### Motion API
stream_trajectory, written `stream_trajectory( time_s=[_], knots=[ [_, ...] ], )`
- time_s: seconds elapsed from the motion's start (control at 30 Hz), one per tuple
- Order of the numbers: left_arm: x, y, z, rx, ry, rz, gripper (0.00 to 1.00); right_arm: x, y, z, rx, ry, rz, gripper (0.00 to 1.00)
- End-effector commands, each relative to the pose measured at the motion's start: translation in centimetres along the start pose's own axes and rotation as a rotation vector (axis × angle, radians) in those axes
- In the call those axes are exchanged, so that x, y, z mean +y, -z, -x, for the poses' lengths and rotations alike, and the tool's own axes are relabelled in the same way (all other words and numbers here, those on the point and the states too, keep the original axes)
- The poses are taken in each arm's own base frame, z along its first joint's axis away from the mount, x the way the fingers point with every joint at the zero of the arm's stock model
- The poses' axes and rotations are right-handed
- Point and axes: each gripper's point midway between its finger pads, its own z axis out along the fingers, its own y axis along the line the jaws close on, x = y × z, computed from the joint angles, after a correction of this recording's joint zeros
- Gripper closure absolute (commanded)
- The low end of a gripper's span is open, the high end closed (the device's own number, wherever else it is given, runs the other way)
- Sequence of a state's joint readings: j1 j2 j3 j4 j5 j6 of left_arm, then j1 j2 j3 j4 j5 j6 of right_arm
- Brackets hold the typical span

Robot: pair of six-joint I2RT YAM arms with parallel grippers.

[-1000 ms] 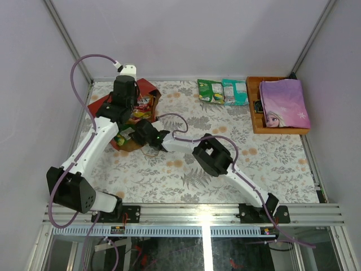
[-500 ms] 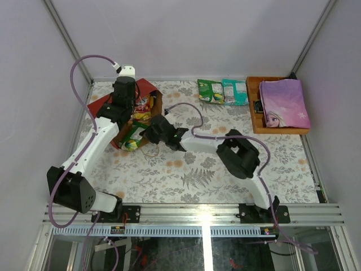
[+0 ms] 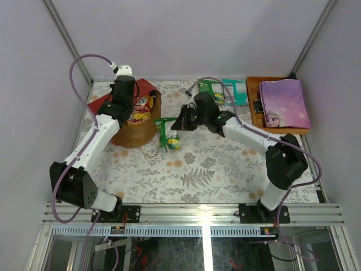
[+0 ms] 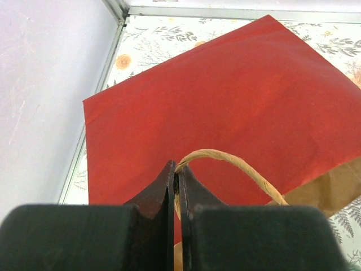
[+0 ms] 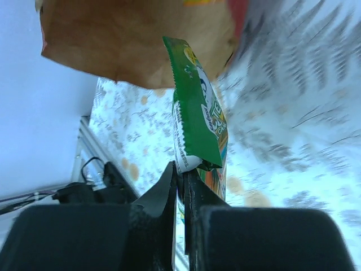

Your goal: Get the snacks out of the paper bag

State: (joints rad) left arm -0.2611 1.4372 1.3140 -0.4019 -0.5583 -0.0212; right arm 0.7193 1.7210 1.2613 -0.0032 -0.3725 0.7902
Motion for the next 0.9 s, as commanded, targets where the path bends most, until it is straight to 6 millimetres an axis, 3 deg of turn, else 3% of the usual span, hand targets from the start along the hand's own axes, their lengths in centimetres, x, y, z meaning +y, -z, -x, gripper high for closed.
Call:
stream_trajectory(
  time_s=[0.0, 0.13, 0.27, 0.47, 0.87],
  knots=[
    [1.8, 0.2, 1.9, -0.045, 0.087, 0.062, 1.00, 0.6, 3.1, 5.5, -0.007, 0.285, 0.060, 1.00],
    [2.3, 0.2, 2.5, -0.053, 0.107, 0.074, 1.00, -0.3, 1.3, 11.5, -0.083, 0.283, 0.046, 1.00],
    [2.8, 0.5, 3.0, -0.065, 0.103, 0.086, 1.00, -2.6, -0.2, 15.8, -0.114, 0.218, 0.041, 1.00],
    [3.1, 0.1, 2.6, -0.067, 0.101, 0.097, 1.00, -5.8, -0.9, 19.6, -0.151, 0.198, 0.019, 1.00],
    [4.3, -0.1, 2.8, -0.067, 0.106, 0.130, 1.00, -10.5, -4.2, 24.9, -0.190, 0.114, 0.110, 1.00]
  ],
)
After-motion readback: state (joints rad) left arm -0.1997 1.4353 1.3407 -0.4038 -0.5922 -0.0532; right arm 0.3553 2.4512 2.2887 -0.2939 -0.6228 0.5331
